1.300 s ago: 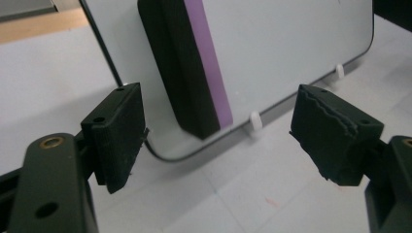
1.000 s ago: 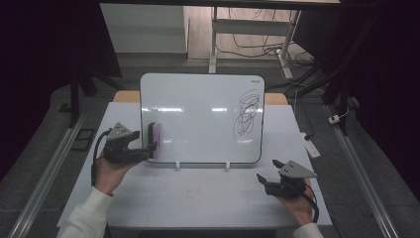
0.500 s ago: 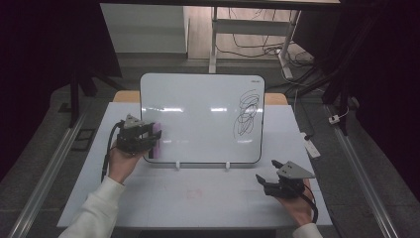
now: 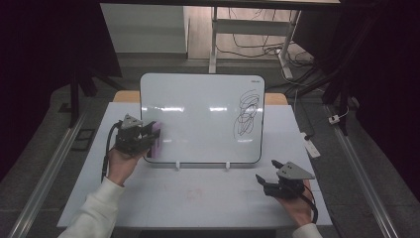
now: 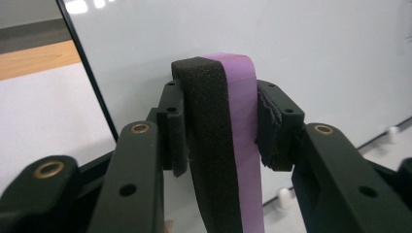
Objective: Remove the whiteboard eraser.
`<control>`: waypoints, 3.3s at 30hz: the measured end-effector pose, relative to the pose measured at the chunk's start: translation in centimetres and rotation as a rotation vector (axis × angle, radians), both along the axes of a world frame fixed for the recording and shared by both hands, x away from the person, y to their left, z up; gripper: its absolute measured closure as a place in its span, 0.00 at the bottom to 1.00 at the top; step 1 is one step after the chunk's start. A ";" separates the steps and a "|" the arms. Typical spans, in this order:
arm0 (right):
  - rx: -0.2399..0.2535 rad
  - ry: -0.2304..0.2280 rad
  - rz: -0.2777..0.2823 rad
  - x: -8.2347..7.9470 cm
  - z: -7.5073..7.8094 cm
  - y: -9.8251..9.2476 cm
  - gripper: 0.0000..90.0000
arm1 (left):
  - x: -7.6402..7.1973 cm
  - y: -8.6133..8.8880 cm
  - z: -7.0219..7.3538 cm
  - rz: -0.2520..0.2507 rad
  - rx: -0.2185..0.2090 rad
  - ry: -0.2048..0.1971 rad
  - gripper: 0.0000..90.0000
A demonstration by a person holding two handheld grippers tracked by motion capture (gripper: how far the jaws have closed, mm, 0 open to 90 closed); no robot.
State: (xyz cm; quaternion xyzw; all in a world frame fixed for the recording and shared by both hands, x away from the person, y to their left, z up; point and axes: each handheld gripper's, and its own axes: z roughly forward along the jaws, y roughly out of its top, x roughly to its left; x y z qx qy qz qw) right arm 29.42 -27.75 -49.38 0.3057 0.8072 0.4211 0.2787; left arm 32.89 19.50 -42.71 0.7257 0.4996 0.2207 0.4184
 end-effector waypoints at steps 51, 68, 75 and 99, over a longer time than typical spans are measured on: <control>0.122 0.028 0.045 -1.1 1.4 1.8 0.25 | -1.7 -9.8 -0.3 -0.412 -0.129 0.000 0.66; 0.205 0.104 0.134 -1.6 1.7 6.1 0.25 | -1.8 -12.6 -1.2 -0.478 -0.126 -0.011 0.66; 0.254 0.155 0.136 -1.0 1.7 8.6 0.24 | -2.0 -13.5 -1.5 -0.495 -0.119 -0.020 0.66; 0.301 0.166 0.072 -1.1 1.8 11.5 0.41 | -3.0 -14.7 -2.3 -0.505 -0.140 -0.046 0.67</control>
